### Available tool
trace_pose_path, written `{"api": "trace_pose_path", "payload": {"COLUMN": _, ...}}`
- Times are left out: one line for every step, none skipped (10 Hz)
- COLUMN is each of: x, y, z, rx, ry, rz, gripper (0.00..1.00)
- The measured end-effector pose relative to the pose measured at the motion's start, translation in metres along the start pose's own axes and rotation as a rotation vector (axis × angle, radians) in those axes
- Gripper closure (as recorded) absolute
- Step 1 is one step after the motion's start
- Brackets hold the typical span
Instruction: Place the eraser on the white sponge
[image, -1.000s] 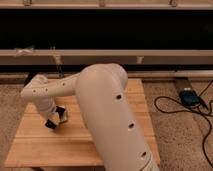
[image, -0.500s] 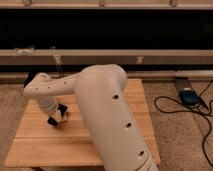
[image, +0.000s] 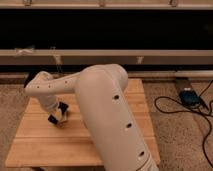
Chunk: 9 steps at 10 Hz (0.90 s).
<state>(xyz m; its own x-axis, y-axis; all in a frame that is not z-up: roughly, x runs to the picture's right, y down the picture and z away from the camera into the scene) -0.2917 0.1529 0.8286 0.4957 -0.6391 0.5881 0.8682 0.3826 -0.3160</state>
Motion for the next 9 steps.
{"api": "trace_pose_path", "payload": {"x": 0.002, "y": -0.001, "z": 0.0, "rx": 0.002, "ry": 0.0, "rz": 0.008, "gripper": 0.34}}
{"api": "trace_pose_path", "payload": {"x": 0.004, "y": -0.003, "z": -0.001, "rx": 0.005, "ry": 0.002, "rz": 0.016, "gripper": 0.34}}
{"api": "trace_pose_path", "payload": {"x": 0.006, "y": -0.005, "z": -0.002, "rx": 0.007, "ry": 0.002, "rz": 0.021, "gripper": 0.34}}
{"api": "trace_pose_path", "payload": {"x": 0.007, "y": -0.006, "z": -0.002, "rx": 0.009, "ry": 0.002, "rz": 0.025, "gripper": 0.34}}
{"api": "trace_pose_path", "payload": {"x": 0.008, "y": -0.009, "z": -0.003, "rx": 0.011, "ry": 0.002, "rz": 0.026, "gripper": 0.34}}
{"api": "trace_pose_path", "payload": {"x": 0.008, "y": -0.01, "z": -0.003, "rx": 0.012, "ry": 0.002, "rz": 0.026, "gripper": 0.34}}
{"api": "trace_pose_path", "payload": {"x": 0.008, "y": -0.012, "z": -0.003, "rx": 0.012, "ry": 0.002, "rz": 0.024, "gripper": 0.34}}
{"api": "trace_pose_path", "payload": {"x": 0.008, "y": -0.012, "z": -0.004, "rx": 0.013, "ry": 0.001, "rz": 0.023, "gripper": 0.34}}
{"api": "trace_pose_path", "payload": {"x": 0.011, "y": -0.01, "z": -0.007, "rx": 0.016, "ry": -0.001, "rz": 0.03, "gripper": 0.34}}
